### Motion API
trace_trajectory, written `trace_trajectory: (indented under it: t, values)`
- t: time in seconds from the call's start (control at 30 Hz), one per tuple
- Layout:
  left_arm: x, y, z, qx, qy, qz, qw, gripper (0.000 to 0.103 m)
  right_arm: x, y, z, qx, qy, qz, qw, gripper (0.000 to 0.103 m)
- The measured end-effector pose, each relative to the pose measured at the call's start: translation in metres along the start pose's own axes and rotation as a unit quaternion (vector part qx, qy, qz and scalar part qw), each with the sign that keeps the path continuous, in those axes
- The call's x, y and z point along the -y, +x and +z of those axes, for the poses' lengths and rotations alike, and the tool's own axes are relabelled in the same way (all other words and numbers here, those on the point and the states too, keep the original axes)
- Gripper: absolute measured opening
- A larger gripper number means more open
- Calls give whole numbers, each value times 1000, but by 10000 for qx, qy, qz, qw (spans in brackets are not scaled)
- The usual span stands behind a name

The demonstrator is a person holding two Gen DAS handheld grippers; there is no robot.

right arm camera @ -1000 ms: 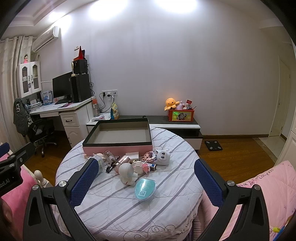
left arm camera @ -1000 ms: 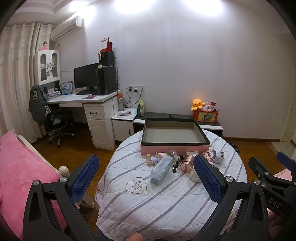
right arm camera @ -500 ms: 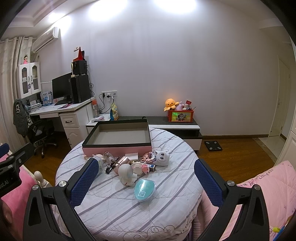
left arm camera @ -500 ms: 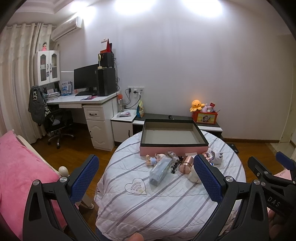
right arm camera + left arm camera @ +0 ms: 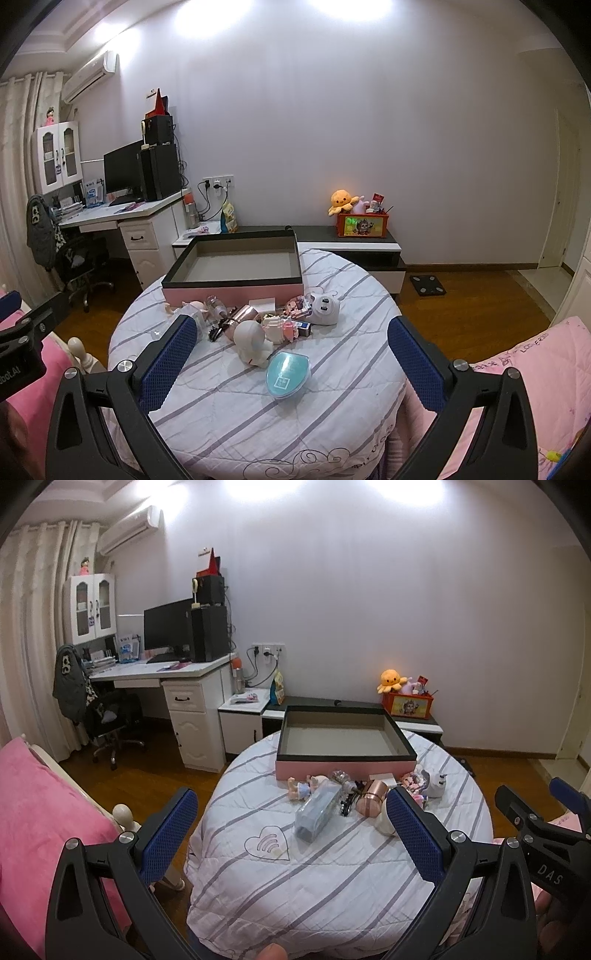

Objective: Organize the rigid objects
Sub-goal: 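Grasp the clear plastic case with the left tool while the right tool grasps the teal oval case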

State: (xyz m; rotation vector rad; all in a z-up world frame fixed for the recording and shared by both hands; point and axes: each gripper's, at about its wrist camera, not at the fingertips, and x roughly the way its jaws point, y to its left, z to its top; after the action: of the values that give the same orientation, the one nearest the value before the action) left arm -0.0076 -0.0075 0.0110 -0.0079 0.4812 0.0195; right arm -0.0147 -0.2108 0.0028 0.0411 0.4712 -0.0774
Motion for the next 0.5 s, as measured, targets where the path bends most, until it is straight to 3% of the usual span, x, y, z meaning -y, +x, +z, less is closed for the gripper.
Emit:
trace_trajectory:
  t: [0.5]
  values:
    - [-5,101,-58,-1091,-46,-84,9940,103,27,98,-56,-1129,98,27,9936,103]
